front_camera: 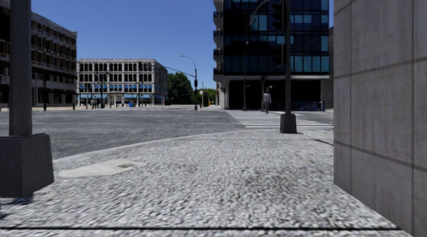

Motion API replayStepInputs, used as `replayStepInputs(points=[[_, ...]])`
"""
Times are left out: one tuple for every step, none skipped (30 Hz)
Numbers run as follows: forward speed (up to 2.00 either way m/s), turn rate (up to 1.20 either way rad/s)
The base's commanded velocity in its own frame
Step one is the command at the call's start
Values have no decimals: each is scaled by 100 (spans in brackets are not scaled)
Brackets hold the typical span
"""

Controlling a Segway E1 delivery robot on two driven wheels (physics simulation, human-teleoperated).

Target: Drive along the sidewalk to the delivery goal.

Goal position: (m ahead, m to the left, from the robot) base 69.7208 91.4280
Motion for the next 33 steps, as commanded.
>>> replayStepInputs(points=[[200,-30],[200,-33],[200,-33],[200,-38],[200,-41],[200,-43],[200,-43],[200,-43],[200,-43],[200,-43],[200,-43],[200,-43],[200,-43],[200,-43],[200,-43],[200,-43],[200,-43],[200,-44],[200,-44],[200,-44],[200,-44],[200,-44],[200,-45],[200,-45],[200,-45],[200,-45],[200,-45],[200,-37],[200,-17],[200,-17],[200,0],[200,0],[200,0]])
